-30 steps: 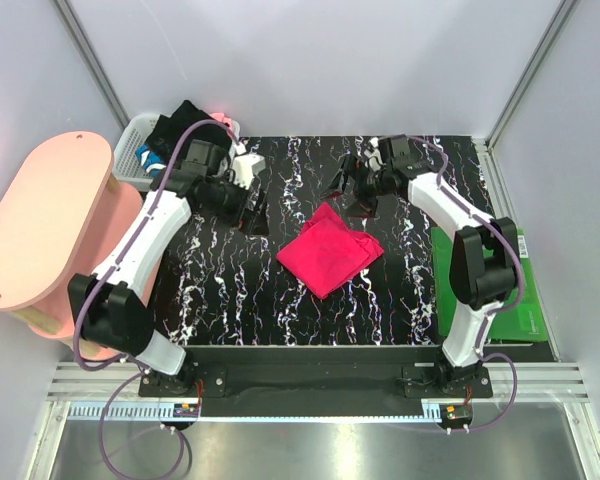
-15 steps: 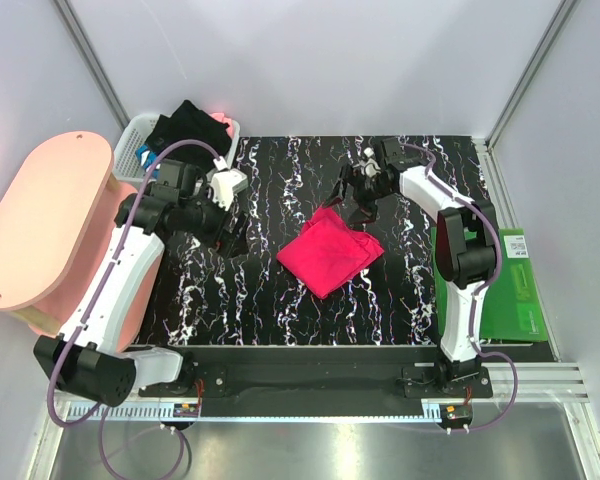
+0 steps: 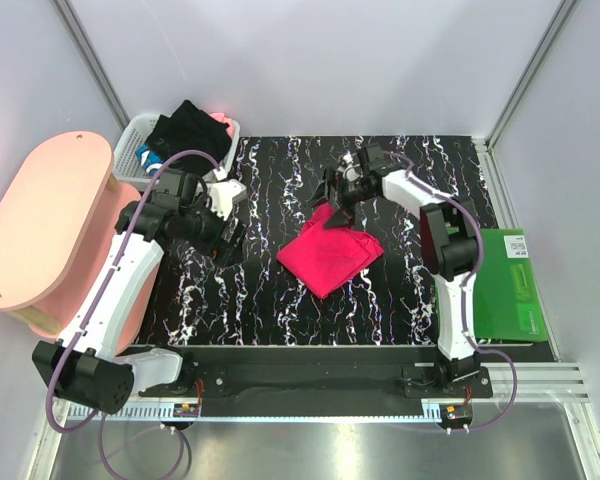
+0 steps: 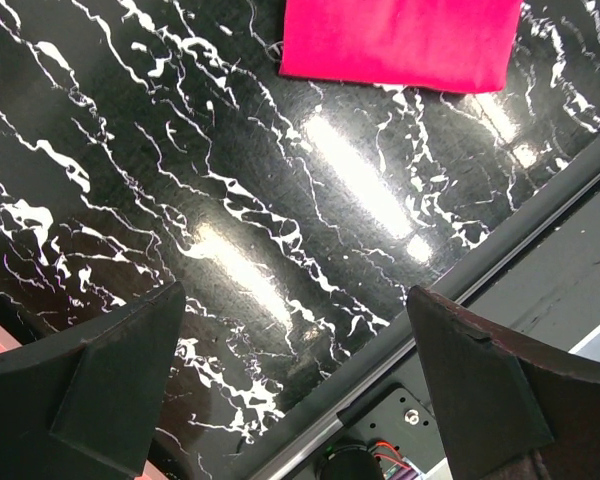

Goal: Fold and stack the t-shirts
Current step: Smooth out wrinkles on the folded tshirt

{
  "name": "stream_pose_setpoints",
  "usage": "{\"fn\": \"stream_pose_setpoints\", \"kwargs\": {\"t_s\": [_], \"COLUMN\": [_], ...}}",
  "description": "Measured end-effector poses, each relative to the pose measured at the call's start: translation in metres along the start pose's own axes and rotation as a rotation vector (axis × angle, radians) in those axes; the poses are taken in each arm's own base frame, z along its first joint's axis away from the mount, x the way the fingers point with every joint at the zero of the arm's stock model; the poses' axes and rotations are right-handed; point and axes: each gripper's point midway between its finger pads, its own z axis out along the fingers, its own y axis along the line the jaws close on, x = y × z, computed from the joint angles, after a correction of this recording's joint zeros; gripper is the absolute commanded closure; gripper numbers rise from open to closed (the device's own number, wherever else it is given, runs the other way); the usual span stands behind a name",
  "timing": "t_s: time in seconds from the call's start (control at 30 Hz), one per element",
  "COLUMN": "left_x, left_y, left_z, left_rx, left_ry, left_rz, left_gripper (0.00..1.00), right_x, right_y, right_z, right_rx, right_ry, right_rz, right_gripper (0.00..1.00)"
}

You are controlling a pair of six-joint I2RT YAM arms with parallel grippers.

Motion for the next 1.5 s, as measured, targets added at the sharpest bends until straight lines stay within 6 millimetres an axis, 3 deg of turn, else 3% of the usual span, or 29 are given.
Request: {"fn": "stream_pose_setpoints", "kwargs": {"t_s": [0.17,0.57,0.7,0.87,0.93,1.0,1.07,1.23,1.37,1.5], "left_x": [0.007,0.012,0.015,0.015,0.015,0.014,0.011,-0.003,-0.008,-0.011], "left_y": [0.003,-0.002,-0.002,-0.002,-0.002,-0.002,-0.003,-0.011,-0.007,-0.003], "left_z": [0.002,-0.009,-0.007,-0.006,-0.005,-0.004,-0.001,0.024,0.062,0.098], "left_rx": [-0.014,-0.031,-0.028,-0.025,-0.02,-0.015,-0.005,0.05,0.068,0.047], "left_ry": [0.017,-0.016,-0.008,-0.005,0.001,0.009,0.021,0.089,0.176,0.237], "left_rz": [0.012,0.036,0.033,0.035,0.032,0.031,0.036,0.069,0.065,0.063], "left_gripper": [0.01,0.01,0.01,0.01,0.01,0.01,0.01,0.01,0.01,0.01], "right_x": [0.017,0.013,-0.003,-0.048,-0.061,-0.071,-0.069,-0.027,-0.006,-0.001], "right_y": [-0.038,-0.034,-0.029,-0.019,-0.026,-0.045,-0.066,-0.117,-0.135,-0.139], "right_z": [0.045,0.046,0.019,-0.071,-0.102,-0.124,-0.126,-0.095,-0.085,-0.084], "right_rx": [0.035,0.002,0.004,-0.009,0.004,0.046,0.09,0.202,0.242,0.249], "right_ry": [0.104,0.122,0.049,-0.176,-0.257,-0.324,-0.336,-0.23,-0.178,-0.168], "right_rz": [0.081,0.103,0.089,0.057,0.054,0.066,0.094,0.213,0.252,0.256], "right_gripper": [0.0,0.0,0.0,0.0,0.0,0.0,0.0,0.0,0.0,0.0]}}
